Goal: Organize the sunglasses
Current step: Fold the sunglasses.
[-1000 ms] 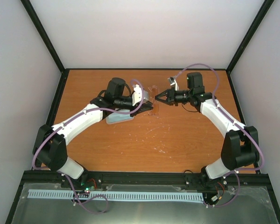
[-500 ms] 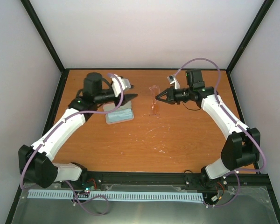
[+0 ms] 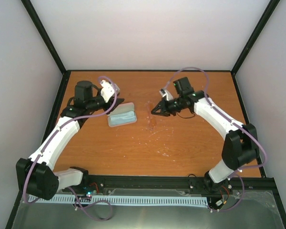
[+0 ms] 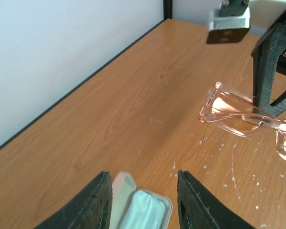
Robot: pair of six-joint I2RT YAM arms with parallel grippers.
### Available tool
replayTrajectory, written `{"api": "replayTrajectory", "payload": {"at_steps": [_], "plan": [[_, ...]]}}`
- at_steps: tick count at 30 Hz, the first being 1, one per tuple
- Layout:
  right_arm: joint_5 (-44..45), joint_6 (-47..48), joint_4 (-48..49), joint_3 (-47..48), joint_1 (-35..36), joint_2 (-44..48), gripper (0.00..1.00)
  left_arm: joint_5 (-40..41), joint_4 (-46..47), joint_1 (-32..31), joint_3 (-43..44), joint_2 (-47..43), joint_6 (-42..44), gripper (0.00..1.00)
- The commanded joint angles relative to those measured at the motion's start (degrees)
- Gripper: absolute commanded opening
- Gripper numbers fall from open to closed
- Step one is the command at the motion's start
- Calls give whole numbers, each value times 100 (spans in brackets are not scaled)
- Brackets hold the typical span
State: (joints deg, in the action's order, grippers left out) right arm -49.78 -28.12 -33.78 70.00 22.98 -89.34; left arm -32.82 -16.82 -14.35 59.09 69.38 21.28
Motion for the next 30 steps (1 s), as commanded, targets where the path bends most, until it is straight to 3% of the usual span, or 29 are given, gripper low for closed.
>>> {"api": "replayTrajectory", "payload": {"at_steps": [1, 5, 8, 13, 15, 18, 24, 30], "plan": [[1391, 1280, -1718, 1220, 729, -530, 3, 199, -125, 134, -221, -250, -34, 39], [1783, 1978, -2478, 1878, 1076, -1126, 3, 69, -163, 289, -344, -277, -35, 39], [1307, 2243, -2584, 2048, 1154, -1370, 3, -290, -324, 353, -397, -251, -11, 39], [567, 2519, -2395, 1963, 1156, -1221, 3, -1590, -1148, 484, -262, 63, 459, 35], [395, 2759, -2582, 2004, 1157, -1199, 3, -2258, -1739, 660, -28, 297, 806, 35], [-59, 3157, -2889, 2027, 1136, -1121, 3, -2977, -3229, 684, 552, 882, 1992, 35], [-892, 3632, -3056, 1644, 1110, -724, 3, -3580, -5727, 688, 1811, 1990, 4059, 34], [-1181, 3655, -2940, 1618, 1092, -588, 3, -3576, -5851, 658, 2213, 2092, 4185, 34]]}}
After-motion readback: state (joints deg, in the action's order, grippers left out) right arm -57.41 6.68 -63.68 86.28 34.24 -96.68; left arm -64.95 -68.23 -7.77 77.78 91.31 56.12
